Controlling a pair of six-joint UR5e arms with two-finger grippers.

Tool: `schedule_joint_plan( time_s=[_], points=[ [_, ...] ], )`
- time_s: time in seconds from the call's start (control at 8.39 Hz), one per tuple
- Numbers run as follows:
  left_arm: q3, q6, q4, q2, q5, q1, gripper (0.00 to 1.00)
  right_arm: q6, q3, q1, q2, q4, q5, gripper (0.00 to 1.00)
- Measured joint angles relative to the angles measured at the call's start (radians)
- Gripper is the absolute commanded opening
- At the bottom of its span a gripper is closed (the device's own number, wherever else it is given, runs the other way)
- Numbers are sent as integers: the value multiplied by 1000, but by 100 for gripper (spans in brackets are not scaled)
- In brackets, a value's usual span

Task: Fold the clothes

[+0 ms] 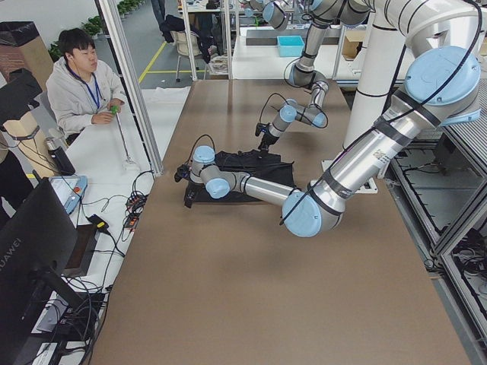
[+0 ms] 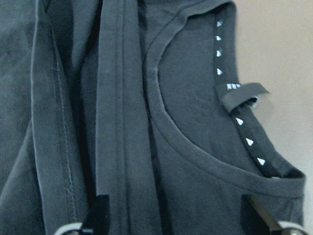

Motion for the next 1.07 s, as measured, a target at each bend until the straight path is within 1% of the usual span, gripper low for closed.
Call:
schedule_joint_plan(
  time_s=[0.12, 0.24, 0.36, 0.6, 0.83, 1.07],
  points=[
    [-13, -1, 0, 12, -2, 1, 100, -12, -100, 19, 80, -9, 20, 94],
    [-18, -2, 0, 17, -3, 1, 100, -16, -173, 32, 143, -24, 38, 94],
    [-21, -2, 0, 20, -3, 1, 100, -22, -220, 39, 179, -44, 52, 94],
    [-22, -2, 0, 22, -4, 1, 100, -79, -257, 44, 202, -101, 67, 94],
    [-22, -2, 0, 23, -3, 1, 100, -160, -263, 56, 205, -150, 83, 94],
    [-22, -2, 0, 23, 0, 2, 100, -245, -262, 93, 202, -172, 145, 94]
  ],
)
